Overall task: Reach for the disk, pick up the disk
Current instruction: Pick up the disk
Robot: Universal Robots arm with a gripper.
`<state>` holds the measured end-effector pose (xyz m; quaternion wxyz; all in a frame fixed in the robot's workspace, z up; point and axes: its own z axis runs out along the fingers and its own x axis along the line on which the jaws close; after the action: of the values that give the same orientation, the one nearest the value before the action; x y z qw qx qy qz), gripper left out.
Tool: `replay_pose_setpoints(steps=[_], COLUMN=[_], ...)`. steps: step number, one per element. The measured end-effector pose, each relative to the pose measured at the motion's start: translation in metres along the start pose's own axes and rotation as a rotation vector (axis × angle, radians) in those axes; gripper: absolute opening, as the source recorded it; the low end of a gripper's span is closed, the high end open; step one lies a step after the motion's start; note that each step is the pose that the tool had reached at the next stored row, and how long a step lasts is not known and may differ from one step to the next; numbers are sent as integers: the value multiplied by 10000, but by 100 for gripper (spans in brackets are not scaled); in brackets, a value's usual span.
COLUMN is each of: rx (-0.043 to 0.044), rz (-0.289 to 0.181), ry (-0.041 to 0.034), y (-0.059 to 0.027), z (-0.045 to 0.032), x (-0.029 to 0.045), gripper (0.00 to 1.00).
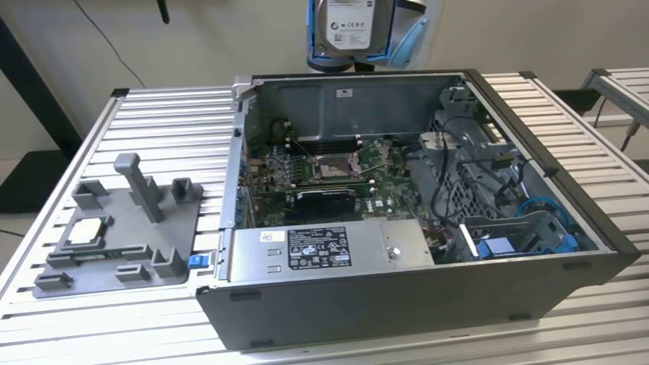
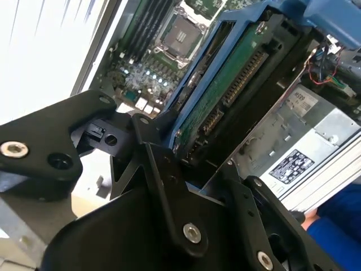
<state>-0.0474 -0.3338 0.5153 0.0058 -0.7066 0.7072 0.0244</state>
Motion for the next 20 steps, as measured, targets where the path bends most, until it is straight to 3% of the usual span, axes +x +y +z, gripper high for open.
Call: replay_pose_setpoints(steps=[7, 20], rx=[0, 0], rz=[0, 0], ry=[0, -1], y=[-193, -658], z=[-5, -17], x=[0, -1], gripper=[0, 0])
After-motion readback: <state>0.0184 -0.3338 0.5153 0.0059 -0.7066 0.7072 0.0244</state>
